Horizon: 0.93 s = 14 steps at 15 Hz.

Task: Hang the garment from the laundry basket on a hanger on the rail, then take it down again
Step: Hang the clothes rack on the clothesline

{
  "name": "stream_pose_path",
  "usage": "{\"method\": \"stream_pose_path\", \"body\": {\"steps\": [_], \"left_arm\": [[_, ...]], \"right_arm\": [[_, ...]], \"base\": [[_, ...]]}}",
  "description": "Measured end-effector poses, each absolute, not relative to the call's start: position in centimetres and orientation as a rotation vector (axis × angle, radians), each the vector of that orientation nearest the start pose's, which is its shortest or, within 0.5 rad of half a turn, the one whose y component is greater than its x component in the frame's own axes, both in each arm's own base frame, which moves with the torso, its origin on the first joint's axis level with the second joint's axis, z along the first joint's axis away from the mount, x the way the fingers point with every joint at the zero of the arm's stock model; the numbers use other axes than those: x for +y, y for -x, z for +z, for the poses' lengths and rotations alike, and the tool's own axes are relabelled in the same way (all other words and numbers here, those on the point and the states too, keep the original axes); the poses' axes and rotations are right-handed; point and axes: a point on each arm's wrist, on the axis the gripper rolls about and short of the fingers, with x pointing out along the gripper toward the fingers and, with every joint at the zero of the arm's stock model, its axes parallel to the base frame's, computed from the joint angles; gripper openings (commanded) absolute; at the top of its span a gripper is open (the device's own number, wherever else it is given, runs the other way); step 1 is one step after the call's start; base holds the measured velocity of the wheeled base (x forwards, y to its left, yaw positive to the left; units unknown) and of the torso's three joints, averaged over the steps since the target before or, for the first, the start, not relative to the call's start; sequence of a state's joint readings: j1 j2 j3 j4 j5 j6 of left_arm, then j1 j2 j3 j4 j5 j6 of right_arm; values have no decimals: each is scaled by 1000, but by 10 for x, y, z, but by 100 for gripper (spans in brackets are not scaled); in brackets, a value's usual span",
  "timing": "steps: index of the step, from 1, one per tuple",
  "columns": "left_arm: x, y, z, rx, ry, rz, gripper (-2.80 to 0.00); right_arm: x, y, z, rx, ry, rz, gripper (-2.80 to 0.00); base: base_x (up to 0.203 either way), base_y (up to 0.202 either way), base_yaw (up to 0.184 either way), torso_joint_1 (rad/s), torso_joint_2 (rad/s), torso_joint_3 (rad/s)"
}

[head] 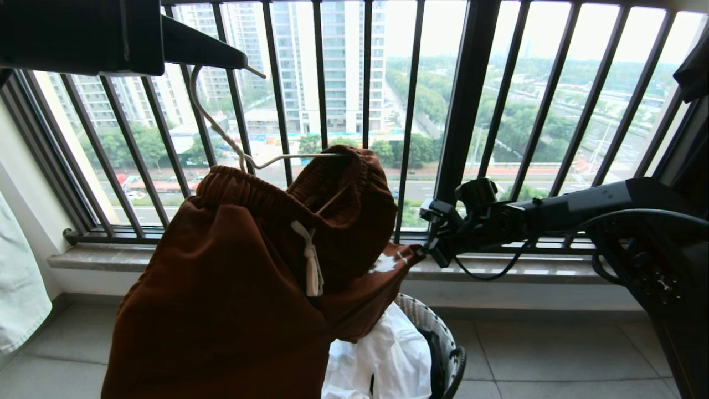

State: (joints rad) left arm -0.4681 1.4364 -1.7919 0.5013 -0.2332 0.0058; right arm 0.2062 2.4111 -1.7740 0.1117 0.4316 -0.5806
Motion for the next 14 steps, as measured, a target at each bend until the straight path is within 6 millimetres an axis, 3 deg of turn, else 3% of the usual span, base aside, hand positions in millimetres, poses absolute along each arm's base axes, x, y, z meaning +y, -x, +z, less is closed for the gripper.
{"method": "stream_pose_path", "body": {"steps": [4,8,9,14], "left_arm": [[-94,-173,416,138,-22,-701,-280],[-93,-176,416,137,-22,-694,-280],[-93,-176,416,136,-23,-694,-280],[-93,-176,419,124,-20,-694,-280]], "right_arm": [[107,-469,92,557,473,779,-280],[107,-458,117,504,433,823,-280],[106,-454,122,495,425,835,0],[104,-445,136,478,433,838,0]], "base": [[0,0,0,0,0,0],[0,0,0,0,0,0],[0,0,0,0,0,0],[0,0,0,0,0,0]]}}
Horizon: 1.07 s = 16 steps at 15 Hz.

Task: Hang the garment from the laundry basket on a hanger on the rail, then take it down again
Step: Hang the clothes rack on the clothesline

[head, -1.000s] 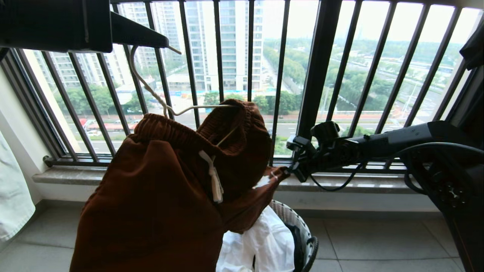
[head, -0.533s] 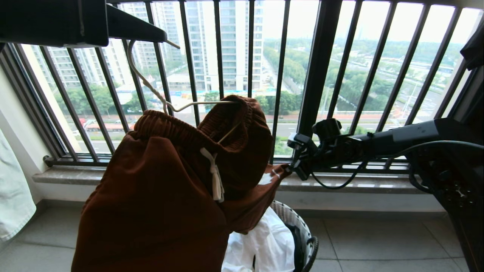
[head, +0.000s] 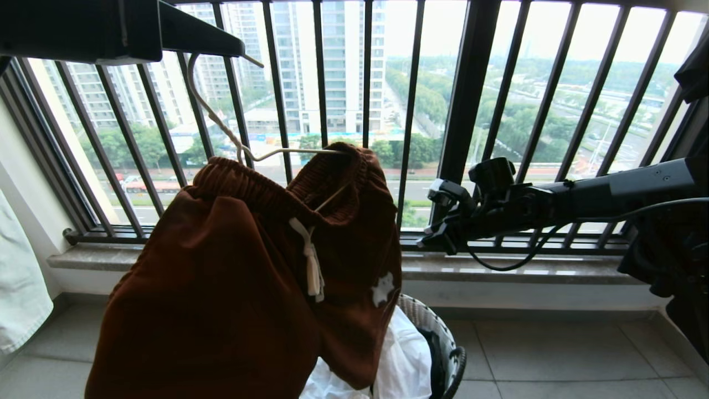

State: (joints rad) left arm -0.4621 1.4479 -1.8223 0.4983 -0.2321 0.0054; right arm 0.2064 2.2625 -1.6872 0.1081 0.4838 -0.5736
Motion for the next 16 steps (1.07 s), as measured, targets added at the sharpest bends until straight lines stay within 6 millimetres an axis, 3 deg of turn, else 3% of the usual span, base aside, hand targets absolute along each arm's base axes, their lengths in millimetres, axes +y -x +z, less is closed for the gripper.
{"method": "stream_pose_path", "body": {"steps": [3,6,7,16], "left_arm": [[-93,-177,420,122,-21,-675,-280],[-93,-177,419,124,-19,-676,-280],[-94,-177,418,127,-19,-678,-280],[-94,-178,417,135,-20,-680,-280]], "right_arm": [[98,-440,142,470,445,831,0],[93,-434,160,438,401,834,0],[91,-432,168,425,372,836,-280],[78,-411,216,340,217,902,-280]], "base": [[0,0,0,0,0,0],[0,0,0,0,0,0],[0,0,0,0,0,0],[0,0,0,0,0,0]]}}
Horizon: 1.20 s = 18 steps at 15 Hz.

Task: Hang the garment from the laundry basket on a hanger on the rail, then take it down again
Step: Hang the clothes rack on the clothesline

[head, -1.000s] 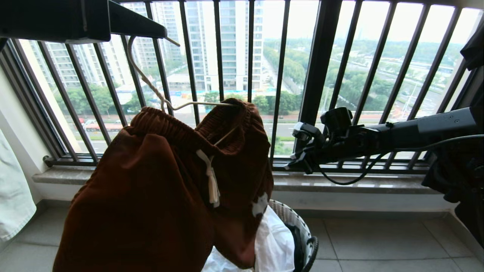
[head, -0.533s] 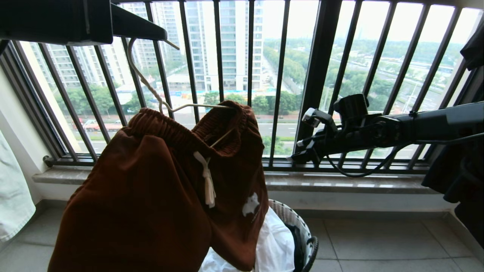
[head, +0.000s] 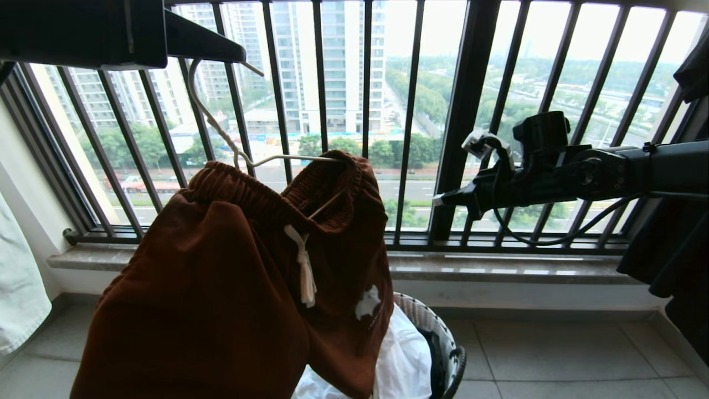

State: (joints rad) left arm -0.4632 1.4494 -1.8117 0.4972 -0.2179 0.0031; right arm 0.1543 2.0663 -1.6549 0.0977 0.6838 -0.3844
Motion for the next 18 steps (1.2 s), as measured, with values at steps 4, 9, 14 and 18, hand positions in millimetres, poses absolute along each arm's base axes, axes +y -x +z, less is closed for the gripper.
{"method": "stream_pose_path", "body": {"steps": [4,9,14,18], "left_arm": [[-96,-175,414,146,-19,-696,-280],[-95,-171,413,152,-19,-701,-280],[-96,-169,413,151,-19,-710,-280],[-97,-166,410,194,-22,-735,-280]], "right_arm": [[79,-403,235,301,172,933,0],[86,-400,261,175,192,1061,0],[107,-399,267,18,367,1180,0],[129,-394,266,-33,429,1236,0]], "base": [[0,0,0,0,0,0],[0,0,0,0,0,0],[0,0,0,0,0,0],[0,0,0,0,0,0]]}}
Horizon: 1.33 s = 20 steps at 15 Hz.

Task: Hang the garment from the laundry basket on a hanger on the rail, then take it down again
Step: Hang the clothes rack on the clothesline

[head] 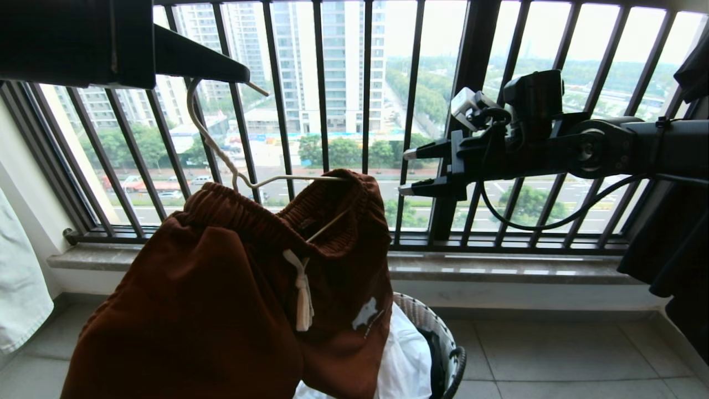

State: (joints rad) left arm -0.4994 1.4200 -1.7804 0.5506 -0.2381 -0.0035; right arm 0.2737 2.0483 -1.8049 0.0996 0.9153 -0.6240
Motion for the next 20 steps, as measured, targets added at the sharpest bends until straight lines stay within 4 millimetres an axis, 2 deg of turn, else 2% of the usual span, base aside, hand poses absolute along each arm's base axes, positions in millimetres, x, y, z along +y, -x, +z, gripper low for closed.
{"method": "stream_pose_path", "body": {"steps": [5,10,14,20], "left_arm": [[-97,-166,409,199,-22,-736,-280],[-97,-167,405,216,-24,-738,-280],[-100,-162,405,214,-24,-761,-280],[-107,-154,408,206,-13,-814,-280]], "right_arm": [[149,-375,261,-37,445,1318,0],[166,-351,267,-25,426,1416,0],[179,-344,271,-49,435,1454,0],[189,-346,269,-55,436,1475,0]], "base": [[0,0,0,0,0,0],[0,0,0,0,0,0],[0,0,0,0,0,0],[0,0,0,0,0,0]]}}
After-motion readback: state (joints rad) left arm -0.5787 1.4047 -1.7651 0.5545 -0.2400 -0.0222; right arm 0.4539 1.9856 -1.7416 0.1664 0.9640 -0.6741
